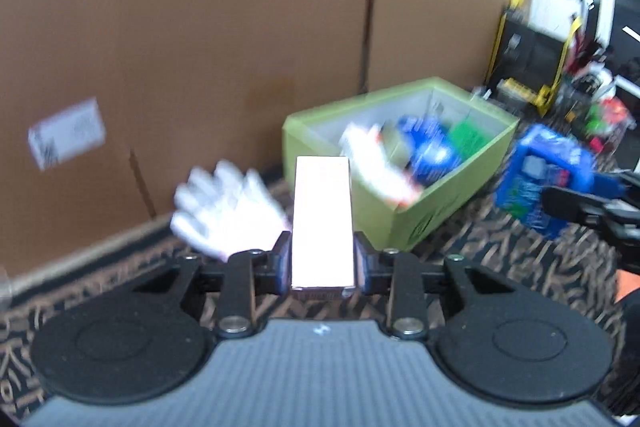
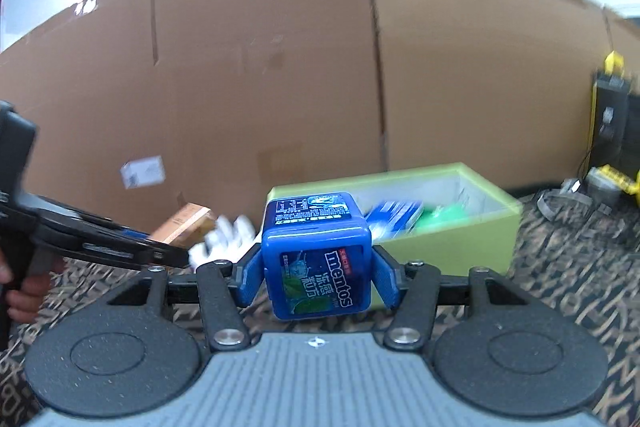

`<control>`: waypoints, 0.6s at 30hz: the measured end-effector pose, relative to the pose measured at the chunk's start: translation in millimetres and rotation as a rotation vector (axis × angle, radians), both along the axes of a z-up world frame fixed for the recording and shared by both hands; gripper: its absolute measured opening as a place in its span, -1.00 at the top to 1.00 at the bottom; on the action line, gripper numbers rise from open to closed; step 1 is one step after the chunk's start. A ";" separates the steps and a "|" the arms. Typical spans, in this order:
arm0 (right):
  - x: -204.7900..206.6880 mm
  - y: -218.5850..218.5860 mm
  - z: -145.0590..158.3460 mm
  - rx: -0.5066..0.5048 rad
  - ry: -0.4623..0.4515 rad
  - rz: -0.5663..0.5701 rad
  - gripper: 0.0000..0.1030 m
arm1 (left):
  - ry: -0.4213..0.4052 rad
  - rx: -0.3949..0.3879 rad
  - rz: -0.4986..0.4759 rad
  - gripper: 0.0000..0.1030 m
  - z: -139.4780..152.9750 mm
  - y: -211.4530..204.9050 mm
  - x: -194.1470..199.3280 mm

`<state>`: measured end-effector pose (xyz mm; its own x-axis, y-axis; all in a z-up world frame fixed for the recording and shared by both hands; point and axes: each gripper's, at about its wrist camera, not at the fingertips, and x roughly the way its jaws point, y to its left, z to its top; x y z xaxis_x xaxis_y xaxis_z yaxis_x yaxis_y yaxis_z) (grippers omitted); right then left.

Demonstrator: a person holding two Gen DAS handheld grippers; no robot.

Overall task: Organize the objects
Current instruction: 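Carry the copper box and mentos bottle into the green shoebox and release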

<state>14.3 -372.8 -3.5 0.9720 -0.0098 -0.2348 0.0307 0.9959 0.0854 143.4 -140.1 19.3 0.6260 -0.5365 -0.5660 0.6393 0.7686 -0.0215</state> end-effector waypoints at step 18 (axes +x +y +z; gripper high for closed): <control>124.5 -95.7 -9.5 -0.009 -0.039 -0.142 -0.17 | -0.019 -0.047 0.050 0.41 4.6 -122.5 82.1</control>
